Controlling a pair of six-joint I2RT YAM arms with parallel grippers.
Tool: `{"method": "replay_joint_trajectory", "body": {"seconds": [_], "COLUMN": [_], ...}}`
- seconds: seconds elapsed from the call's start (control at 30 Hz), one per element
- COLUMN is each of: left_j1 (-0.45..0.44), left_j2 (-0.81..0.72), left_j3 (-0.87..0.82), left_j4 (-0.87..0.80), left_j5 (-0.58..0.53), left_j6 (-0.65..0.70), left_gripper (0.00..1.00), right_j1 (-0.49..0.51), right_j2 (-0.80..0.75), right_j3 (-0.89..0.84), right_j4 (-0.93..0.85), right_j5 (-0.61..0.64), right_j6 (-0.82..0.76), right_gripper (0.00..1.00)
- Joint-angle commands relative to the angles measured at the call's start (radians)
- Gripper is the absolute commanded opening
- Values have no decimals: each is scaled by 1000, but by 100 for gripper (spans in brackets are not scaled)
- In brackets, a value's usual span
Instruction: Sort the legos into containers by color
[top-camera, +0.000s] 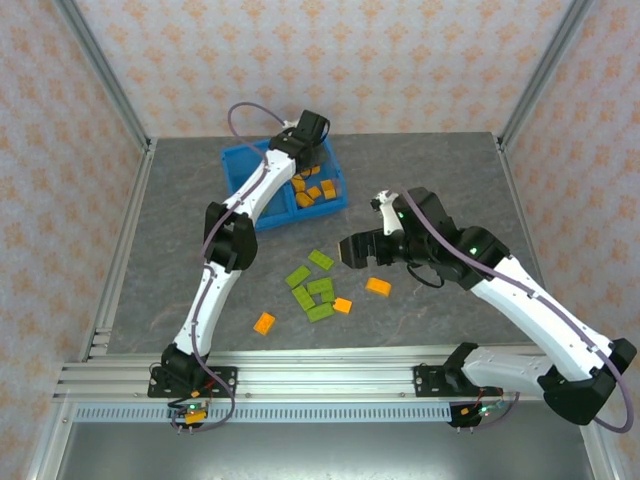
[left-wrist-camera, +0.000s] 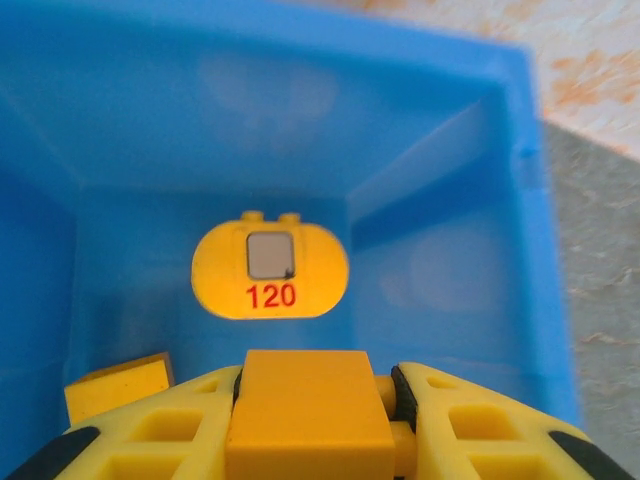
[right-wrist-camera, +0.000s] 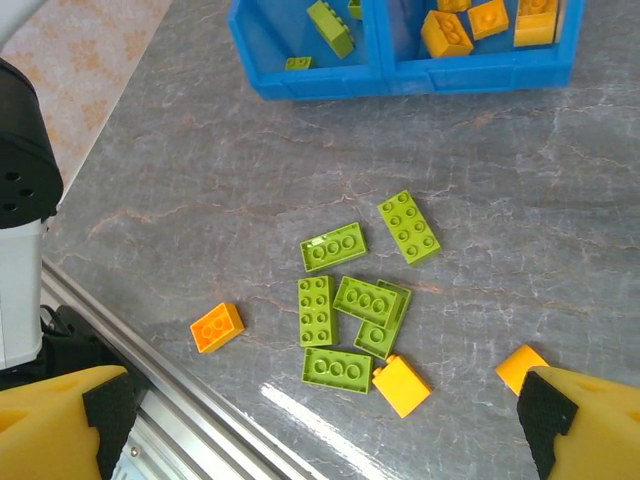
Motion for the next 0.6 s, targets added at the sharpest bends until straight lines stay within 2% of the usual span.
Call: {"method": "replay_joint_trajectory", "body": {"seconds": [0.0, 0.13, 0.27, 0.4, 0.47, 0.57], "left_j1": [9, 9, 9, 5, -1, -4], "left_j2": [-34, -74, -152, -301, -421, -651], "left_j3": [50, 49, 49, 5, -76, -298], "left_j4": [-58, -49, -65, -77, -56, 31], "left_j5": [37, 87, 111, 153, 163, 181], "left_j6": [-28, 7, 33, 95, 153, 278], "left_gripper": [42, 59, 61, 61, 61, 61], "right_j1": [-1, -2, -1, -2, -2, 2], "right_j2": [-27, -25, -3, 45, 85, 170], "right_j3": [-16, -33, -33, -33, -32, -27], "right_j4": [-4, 30, 42, 22, 13, 27], "right_j5": [48, 57, 123, 194, 196, 167], "right_j6": [22, 37, 56, 51, 32, 1], "right_gripper": [99, 99, 99, 99, 100, 98]}}
